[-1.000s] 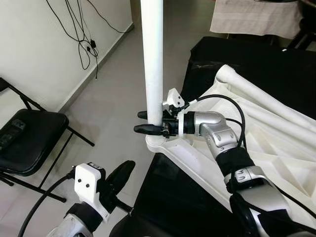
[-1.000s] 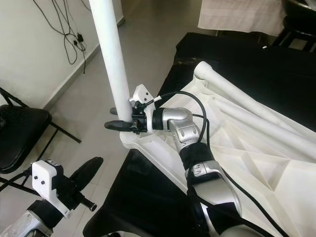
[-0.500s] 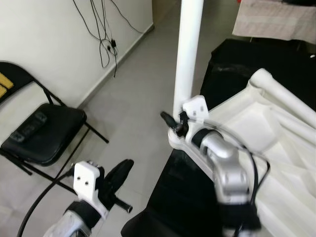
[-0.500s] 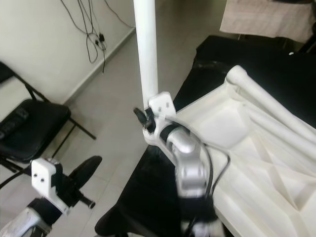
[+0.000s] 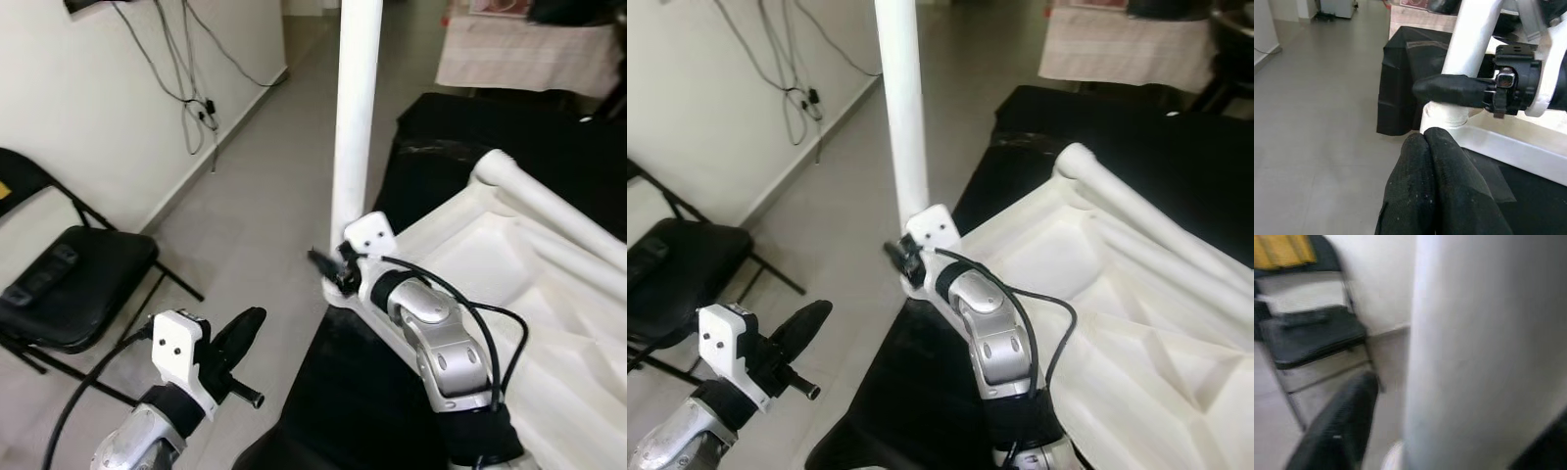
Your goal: Building children table
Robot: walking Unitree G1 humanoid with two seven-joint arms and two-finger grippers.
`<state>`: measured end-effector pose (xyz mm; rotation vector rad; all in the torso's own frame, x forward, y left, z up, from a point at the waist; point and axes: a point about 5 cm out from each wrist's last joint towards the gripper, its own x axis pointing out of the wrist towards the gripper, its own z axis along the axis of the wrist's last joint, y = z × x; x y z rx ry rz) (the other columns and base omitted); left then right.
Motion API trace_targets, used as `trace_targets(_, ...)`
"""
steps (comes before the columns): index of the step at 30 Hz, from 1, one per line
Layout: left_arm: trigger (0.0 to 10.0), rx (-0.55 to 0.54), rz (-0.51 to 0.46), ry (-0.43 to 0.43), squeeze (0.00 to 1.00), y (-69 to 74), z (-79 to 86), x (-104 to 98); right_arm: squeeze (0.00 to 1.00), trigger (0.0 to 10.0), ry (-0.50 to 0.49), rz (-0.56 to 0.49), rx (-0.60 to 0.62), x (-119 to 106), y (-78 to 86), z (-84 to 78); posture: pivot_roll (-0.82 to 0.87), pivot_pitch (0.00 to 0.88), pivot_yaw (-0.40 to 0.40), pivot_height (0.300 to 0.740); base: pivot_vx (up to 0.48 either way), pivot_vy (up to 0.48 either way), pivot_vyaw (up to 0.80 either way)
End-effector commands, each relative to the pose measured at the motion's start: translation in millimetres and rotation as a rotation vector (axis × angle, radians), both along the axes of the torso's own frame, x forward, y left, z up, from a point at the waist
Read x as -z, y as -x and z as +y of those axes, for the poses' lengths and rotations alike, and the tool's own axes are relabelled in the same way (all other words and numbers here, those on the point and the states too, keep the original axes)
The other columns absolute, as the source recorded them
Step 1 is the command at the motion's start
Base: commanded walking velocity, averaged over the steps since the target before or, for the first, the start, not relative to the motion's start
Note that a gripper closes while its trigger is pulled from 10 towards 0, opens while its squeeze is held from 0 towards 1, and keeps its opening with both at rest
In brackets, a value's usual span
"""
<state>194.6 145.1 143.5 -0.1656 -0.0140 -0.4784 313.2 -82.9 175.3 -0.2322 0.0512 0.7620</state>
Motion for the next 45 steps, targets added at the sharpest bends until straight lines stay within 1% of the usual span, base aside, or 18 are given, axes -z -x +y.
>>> trace_targets(1, 10.0, -0.007, 0.007, -0.033, 0.00, 2.5, 2.6, 1, 1.00, 10.0, -0.047, -0.019, -0.200, -11, 5.3, 17.1, 0.00, 0.076, 0.032, 0.740, 0.000, 0.000, 0.00)
trace_targets(3, 10.0, -0.006, 0.006, -0.033, 0.00, 3.3, 2.0, 0, 1.00, 10.0, -0.048, -0.013, -0.278, -13, 4.7, 15.7, 0.00, 0.075, 0.038, 0.740, 0.000, 0.000, 0.00)
trace_targets(4, 10.0, -0.006, 0.008, -0.034, 0.00, 5.2, 0.4, -1, 0.66, 10.0, -0.027, 0.002, -0.378, -12, 4.7, 11.1, 0.01, 0.070, 0.032, 0.740, 0.000, 0.000, 0.00)
trace_targets(5, 10.0, -0.006, 0.008, -0.034, 0.00, 5.2, 0.4, -1, 0.66, 10.0, -0.027, 0.002, -0.378, -12, 4.7, 11.1, 0.01, 0.070, 0.032, 0.740, 0.000, 0.000, 0.00)
trace_targets(6, 10.0, -0.001, 0.008, -0.040, 0.00, 7.7, -1.4, -2, 0.00, 10.0, 0.005, 0.009, -0.457, -10, 4.6, 6.1, 0.01, 0.069, 0.032, 0.740, 0.000, 0.000, 0.00)
trace_targets(12, 10.0, -0.028, 0.032, -0.021, 0.00, 21.8, 0.2, -1, 0.00, 10.0, 0.134, 0.080, -0.644, -1, -6.1, -5.6, 0.03, 0.079, 0.033, 0.740, 0.000, 0.000, 0.00)
trace_targets(17, 10.0, -0.020, 0.046, -0.021, 0.00, 24.7, -1.8, 0, 0.00, 10.0, 0.079, 0.124, -0.674, -2, -14.6, -5.1, 0.04, 0.080, 0.031, 0.740, 0.000, 0.000, 0.00)
trace_targets(18, 10.0, -0.017, 0.059, -0.016, 0.00, 24.9, -2.0, 1, 0.00, 5.2, 0.057, 0.142, -0.681, -2, -16.6, -5.9, 0.03, 0.085, 0.031, 0.740, 0.000, 0.000, 0.00)
trace_targets(19, 10.0, -0.017, 0.059, -0.016, 0.00, 24.9, -2.0, 1, 0.00, 5.2, 0.057, 0.142, -0.681, -2, -16.6, -5.9, 0.03, 0.085, 0.031, 0.740, 0.000, 0.000, 0.00)
trace_targets(20, 10.0, -0.006, 0.071, -0.006, 0.00, 23.2, -1.0, 1, 0.00, 0.0, 0.042, 0.183, -0.707, 1, -17.7, -9.0, 0.02, 0.099, 0.035, 0.740, 0.000, 0.000, 0.00)
trace_targets(28, 10.0, 0.031, 0.086, -0.011, 0.00, 27.0, -2.8, 1, 0.00, 0.0, 0.040, 0.189, -0.698, 5, -23.1, -14.6, -0.01, 0.136, 0.050, 0.740, 0.000, 0.000, 0.00)
trace_targets(33, 10.0, 0.028, 0.100, 0.028, 0.00, 24.9, -0.9, 2, 0.00, 0.0, 0.051, 0.114, -0.503, 8, -23.4, -28.6, -0.04, 0.186, 0.025, 0.740, 0.000, 0.000, 0.00)
trace_targets(35, 10.0, 0.032, 0.101, 0.015, 0.00, 27.5, -0.9, 2, 0.00, 0.0, 0.019, 0.108, -0.342, 11, -15.2, -29.4, -0.04, 0.198, 0.013, 0.740, 0.000, 0.000, 0.00)
trace_targets(37, 10.0, 0.026, 0.109, 0.014, 0.00, 28.3, 2.0, 3, 0.00, 0.0, -0.190, 0.032, 0.369, 11, -7.4, -30.9, -0.05, 0.211, 0.004, 0.740, 0.000, 0.000, 0.00)
trace_targets(38, 10.0, 0.026, 0.109, 0.014, 0.00, 28.3, 2.0, 3, 0.00, 0.0, -0.190, 0.032, 0.369, 11, -7.4, -30.9, -0.05, 0.211, 0.004, 0.740, 0.000, 0.000, 0.00)
trace_targets(39, 10.0, 0.024, 0.111, 0.016, 0.00, 28.3, 2.7, 3, 0.00, 0.0, -0.236, 0.041, 0.574, 13, -2.0, -38.0, -0.05, 0.211, 0.004, 0.740, 0.000, 0.000, 0.00)
trace_targets(41, 10.0, 0.021, 0.105, 0.019, 0.00, 25.5, 2.3, 3, 0.00, 0.0, -0.113, 0.014, 0.435, 12, 16.5, -23.3, -0.07, 0.204, 0.026, 0.740, 0.000, 0.000, 0.00)
trace_targets(45, 10.0, 0.023, 0.100, 0.018, 0.00, 23.5, 1.7, 3, 0.00, 0.0, -0.082, 0.041, 0.369, 12, 12.8, -17.5, -0.08, 0.194, 0.028, 0.740, 0.000, 0.000, 0.00)
